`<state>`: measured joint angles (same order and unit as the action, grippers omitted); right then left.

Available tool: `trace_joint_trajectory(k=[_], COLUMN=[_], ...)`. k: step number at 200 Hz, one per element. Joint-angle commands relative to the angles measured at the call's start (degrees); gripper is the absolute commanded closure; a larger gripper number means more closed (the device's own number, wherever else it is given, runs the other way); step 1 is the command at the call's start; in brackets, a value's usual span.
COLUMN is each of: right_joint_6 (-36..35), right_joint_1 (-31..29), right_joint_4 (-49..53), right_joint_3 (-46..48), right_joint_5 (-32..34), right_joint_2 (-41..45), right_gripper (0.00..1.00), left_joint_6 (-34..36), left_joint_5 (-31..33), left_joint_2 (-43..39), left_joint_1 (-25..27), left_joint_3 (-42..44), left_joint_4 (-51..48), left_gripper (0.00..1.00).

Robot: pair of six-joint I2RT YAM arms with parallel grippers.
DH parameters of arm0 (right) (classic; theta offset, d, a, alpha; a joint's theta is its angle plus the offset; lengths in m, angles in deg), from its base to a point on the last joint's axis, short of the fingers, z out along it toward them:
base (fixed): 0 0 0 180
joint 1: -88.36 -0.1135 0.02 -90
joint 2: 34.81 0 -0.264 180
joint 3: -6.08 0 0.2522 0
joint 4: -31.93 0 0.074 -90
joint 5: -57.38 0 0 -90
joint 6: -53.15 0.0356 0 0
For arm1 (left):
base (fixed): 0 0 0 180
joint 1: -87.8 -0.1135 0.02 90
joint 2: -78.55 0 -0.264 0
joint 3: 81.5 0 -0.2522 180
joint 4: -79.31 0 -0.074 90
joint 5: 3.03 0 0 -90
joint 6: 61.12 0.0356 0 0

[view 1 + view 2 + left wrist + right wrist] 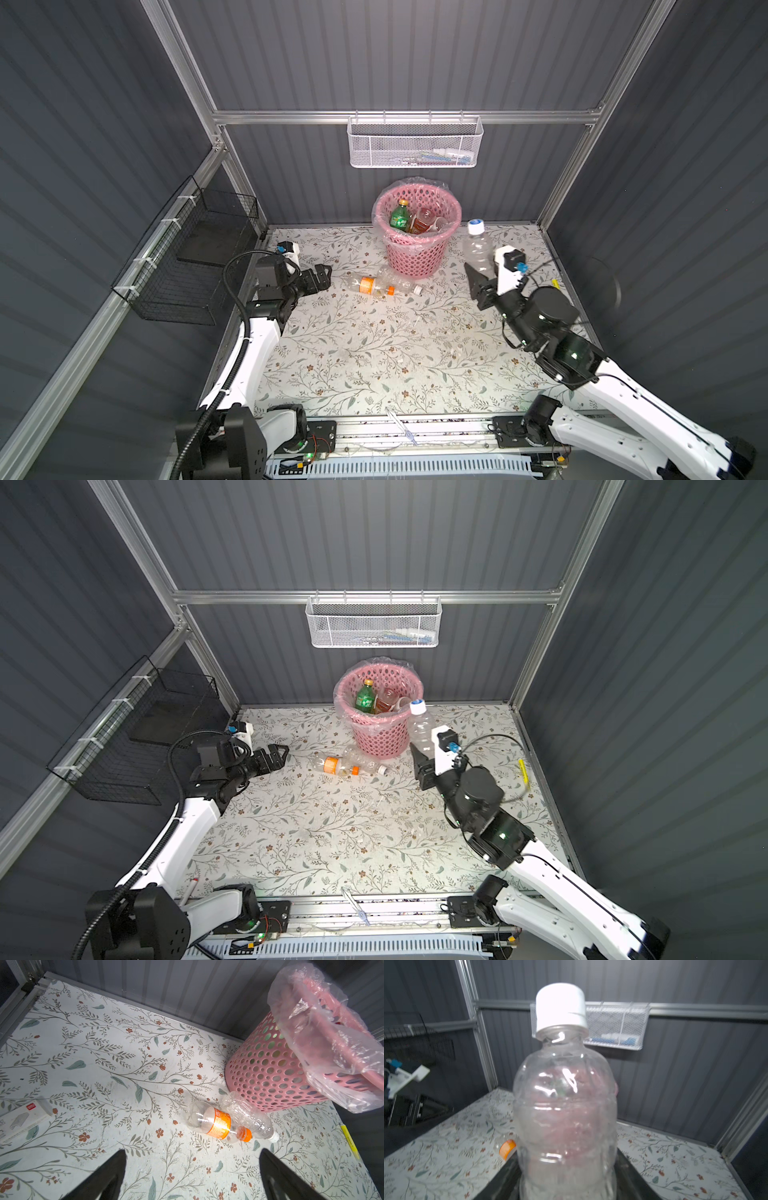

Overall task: Throw the plastic bottles in the bin
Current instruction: 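Lift the white-capped clear bottle high with the right gripper, then carry the white-capped bottle over the pink bin with the right gripper and release it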

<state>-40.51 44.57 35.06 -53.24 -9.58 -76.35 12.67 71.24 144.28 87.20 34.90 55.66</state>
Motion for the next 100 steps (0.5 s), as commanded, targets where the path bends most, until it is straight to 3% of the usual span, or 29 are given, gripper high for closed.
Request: trace_joint_trajectory(k=[1, 27, 54, 70, 84, 100], right_joint_6=[-5.67, -9.16, -9.89, -5.25, 3.32, 6.54], right_joint_1=[0.20, 0.20, 0.82, 3.81, 9.26, 13.02], right_joint_4=[-16.53, -19.32, -13.81, -2.62, 14.36, 30.61], right_joint_3=[1.23, -3.91, -14.94, -25.60, -39.72, -55.11], right_joint_5=[3.05, -0.85, -2.97, -5.16, -10.82, -13.59], right_joint_2=[3.81, 2.02, -9.25, -19.45, -31.64, -43.83], right_gripper=[0.40, 0.38, 0.37, 0.37, 0.36, 0.34], left_joint_6=[-0.86, -2.89, -5.18, -5.24, -5.01, -4.84], left_joint_5=[-2.29, -2.73, -2.11, -0.34, 1.68, 3.06], left_joint_2=[-2.92, -5.34, -7.41, -7.67, -7.13, -6.18], left_joint_1=[-0.28, -0.15, 1.56, 3.94, 6.70, 9.03], left_joint_3=[0.74, 1.72, 4.02, 4.64, 4.41, 3.67], left_joint_4=[2.16, 2.15, 2.11, 1.65, 1.24, 0.85], left_gripper=[0.01, 0.01, 0.01, 0.01, 0.00, 0.00])
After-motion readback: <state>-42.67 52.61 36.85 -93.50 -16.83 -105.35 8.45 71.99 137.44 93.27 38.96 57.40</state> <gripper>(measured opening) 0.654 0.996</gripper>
